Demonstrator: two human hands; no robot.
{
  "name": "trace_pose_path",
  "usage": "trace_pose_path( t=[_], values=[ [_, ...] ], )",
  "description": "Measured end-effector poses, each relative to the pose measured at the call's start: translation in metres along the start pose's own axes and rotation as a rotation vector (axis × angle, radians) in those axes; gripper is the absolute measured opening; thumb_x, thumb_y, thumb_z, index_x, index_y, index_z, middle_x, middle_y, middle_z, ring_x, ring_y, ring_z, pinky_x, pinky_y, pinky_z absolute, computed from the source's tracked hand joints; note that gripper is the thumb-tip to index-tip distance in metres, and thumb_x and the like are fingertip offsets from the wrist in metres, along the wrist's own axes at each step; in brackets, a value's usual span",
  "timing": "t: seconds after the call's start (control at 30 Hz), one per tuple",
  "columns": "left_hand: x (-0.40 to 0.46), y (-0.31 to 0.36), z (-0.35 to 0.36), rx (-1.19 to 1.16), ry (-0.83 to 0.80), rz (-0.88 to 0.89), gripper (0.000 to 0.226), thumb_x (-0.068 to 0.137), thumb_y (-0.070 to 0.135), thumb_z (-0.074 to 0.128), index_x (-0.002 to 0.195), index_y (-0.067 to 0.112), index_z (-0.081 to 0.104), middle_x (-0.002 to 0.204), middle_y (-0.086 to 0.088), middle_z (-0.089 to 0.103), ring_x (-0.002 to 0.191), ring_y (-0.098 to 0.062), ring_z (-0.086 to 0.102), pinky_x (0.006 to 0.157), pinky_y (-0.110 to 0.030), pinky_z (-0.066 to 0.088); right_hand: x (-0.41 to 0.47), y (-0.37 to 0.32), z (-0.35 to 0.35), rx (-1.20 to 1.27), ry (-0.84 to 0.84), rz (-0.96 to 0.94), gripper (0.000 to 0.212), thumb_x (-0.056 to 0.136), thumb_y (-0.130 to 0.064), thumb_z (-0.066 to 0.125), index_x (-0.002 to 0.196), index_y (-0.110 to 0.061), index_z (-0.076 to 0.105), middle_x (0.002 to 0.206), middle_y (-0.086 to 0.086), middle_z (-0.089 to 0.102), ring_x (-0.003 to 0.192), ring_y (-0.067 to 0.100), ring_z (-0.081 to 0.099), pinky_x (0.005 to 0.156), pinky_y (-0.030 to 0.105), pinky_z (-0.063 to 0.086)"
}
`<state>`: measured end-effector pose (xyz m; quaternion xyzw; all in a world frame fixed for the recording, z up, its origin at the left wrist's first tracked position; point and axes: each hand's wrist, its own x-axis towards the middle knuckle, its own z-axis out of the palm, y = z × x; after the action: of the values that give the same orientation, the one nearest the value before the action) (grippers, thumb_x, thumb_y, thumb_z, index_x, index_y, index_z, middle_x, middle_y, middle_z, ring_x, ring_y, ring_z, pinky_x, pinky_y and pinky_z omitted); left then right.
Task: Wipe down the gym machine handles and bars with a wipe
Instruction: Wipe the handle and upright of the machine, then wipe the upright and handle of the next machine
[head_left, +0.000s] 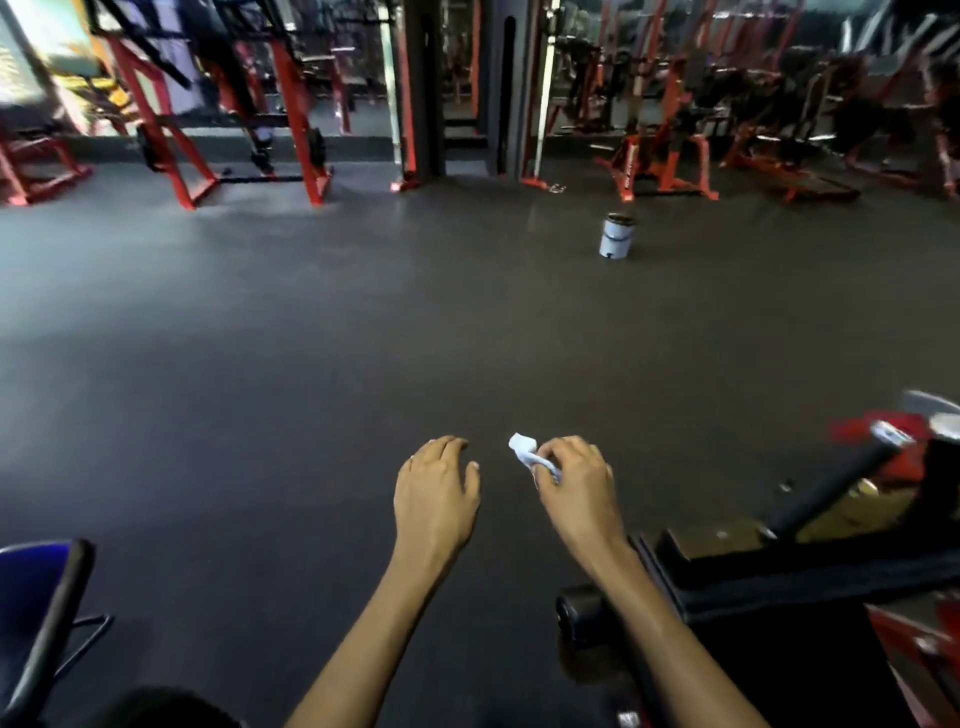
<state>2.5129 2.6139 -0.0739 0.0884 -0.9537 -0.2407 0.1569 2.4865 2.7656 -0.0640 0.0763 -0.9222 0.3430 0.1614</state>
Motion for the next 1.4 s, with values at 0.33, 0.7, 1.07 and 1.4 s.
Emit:
trace_pose_path(
  t=[0.33,0.7,1.07,1.4],
  values=[
    [0.145,-0.077,-0.006,0.029,0.125,-0.294,0.038,0.098,0.028,0.049,0.133,0.013,0.055,0.136,-0.001,0.056,0.126,-0.017,0.050,0.106,-0.032,0.037,0.162,-0.057,0.142,0.091,-0.237,-0.199,0.006,0.083,-0.010,0.061,0.086,-0.011,0.066,0.092,0.006,0.062,0.090,0.028,0.055,0.077,0.037,0.041],
    [0.313,-0.200,-0.041,0.185,0.279,-0.561,0.038,0.098,0.029,0.051,0.133,0.016,0.056,0.133,0.002,0.058,0.121,-0.014,0.053,0.103,-0.028,0.039,0.346,-0.177,0.297,0.266,-0.456,-0.472,0.006,0.084,-0.011,0.060,0.088,-0.011,0.066,0.092,0.006,0.063,0.090,0.027,0.056,0.078,0.038,0.044],
    [0.412,-0.358,-0.093,0.254,0.459,-0.836,0.037,0.098,0.029,0.051,0.132,0.016,0.056,0.134,0.002,0.057,0.125,-0.013,0.051,0.106,-0.028,0.035,0.416,-0.325,0.476,0.382,-0.726,-0.725,0.008,0.087,-0.013,0.059,0.092,-0.013,0.065,0.097,0.002,0.062,0.093,0.021,0.055,0.081,0.039,0.046],
    [0.478,-0.544,-0.189,0.304,0.610,-1.047,0.036,0.097,0.026,0.051,0.130,0.013,0.058,0.134,-0.002,0.057,0.127,-0.018,0.049,0.109,-0.032,0.030,0.446,-0.519,0.635,0.385,-0.794,-1.049,0.013,0.089,-0.020,0.058,0.086,-0.009,0.064,0.088,0.005,0.061,0.083,0.024,0.054,0.066,0.031,0.034]
  ],
)
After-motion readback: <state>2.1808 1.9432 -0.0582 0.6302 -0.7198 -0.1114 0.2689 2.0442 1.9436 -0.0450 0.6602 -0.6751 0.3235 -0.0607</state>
